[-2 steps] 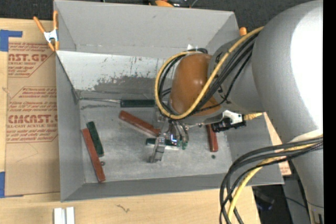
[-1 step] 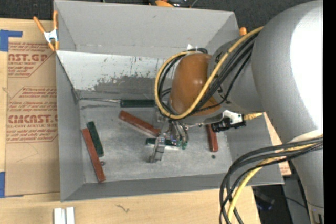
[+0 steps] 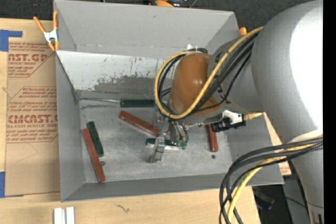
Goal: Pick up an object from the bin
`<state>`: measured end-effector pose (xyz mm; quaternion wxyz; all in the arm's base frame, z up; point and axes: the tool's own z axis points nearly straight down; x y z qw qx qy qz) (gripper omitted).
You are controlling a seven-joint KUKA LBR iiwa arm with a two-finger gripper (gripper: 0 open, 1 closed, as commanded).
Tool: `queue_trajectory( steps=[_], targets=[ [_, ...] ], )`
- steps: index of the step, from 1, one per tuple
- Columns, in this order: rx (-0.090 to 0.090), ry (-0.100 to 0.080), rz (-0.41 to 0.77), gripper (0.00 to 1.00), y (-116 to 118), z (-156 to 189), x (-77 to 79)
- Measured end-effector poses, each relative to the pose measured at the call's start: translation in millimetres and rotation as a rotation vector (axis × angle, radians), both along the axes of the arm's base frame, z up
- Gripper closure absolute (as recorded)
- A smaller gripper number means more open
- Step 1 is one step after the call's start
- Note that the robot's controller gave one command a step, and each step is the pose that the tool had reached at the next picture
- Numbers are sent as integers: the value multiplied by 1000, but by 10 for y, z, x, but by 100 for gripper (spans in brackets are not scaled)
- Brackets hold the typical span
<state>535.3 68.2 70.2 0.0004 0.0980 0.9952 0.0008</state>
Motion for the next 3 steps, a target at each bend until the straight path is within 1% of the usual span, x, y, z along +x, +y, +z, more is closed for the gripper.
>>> queue_trajectory(
  steps=[1, 2, 3],
  targets=[
    [1, -3, 0, 100, 7, 21, 14],
    [1, -8, 1, 100, 12, 1027, 34],
    [0, -1, 1, 100, 16, 1046, 38]
  ],
)
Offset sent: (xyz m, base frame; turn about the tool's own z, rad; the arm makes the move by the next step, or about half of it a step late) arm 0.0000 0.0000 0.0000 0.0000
